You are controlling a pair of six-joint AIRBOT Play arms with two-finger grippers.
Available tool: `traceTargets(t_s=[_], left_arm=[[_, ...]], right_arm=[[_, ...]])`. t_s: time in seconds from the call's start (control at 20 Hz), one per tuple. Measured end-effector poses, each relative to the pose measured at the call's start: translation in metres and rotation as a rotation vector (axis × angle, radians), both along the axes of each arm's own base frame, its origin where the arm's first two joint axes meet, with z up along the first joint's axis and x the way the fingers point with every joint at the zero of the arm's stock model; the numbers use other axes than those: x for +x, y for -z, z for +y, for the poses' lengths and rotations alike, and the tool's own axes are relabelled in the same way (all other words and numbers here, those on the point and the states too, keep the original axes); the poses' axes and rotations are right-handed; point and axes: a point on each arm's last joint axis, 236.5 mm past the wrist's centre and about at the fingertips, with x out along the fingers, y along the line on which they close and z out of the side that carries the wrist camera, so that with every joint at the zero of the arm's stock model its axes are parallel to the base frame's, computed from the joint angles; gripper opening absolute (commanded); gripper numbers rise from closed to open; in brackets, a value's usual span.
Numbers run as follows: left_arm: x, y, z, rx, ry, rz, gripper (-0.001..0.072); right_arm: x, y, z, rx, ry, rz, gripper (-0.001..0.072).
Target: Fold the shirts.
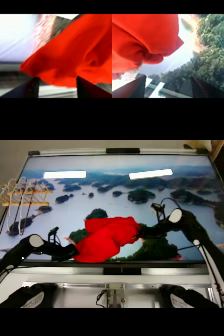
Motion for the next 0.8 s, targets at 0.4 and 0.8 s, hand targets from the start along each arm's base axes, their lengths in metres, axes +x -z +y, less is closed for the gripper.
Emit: traceTargets(t_s=[0.4,0.8], left_arm=[[0.031,0.002,0.003,0.002,-0.081,-0.109,0.0034],[0.06,-0.029,-0.002,-0.02,-0.08,-0.217,0.0034]], right_arm=[[-0.003,0.024,0.017,0.06,0.041,0.001,0.0673],[0.009,0.048,0.065,0.065,-0.025,-0.097,0.0072]])
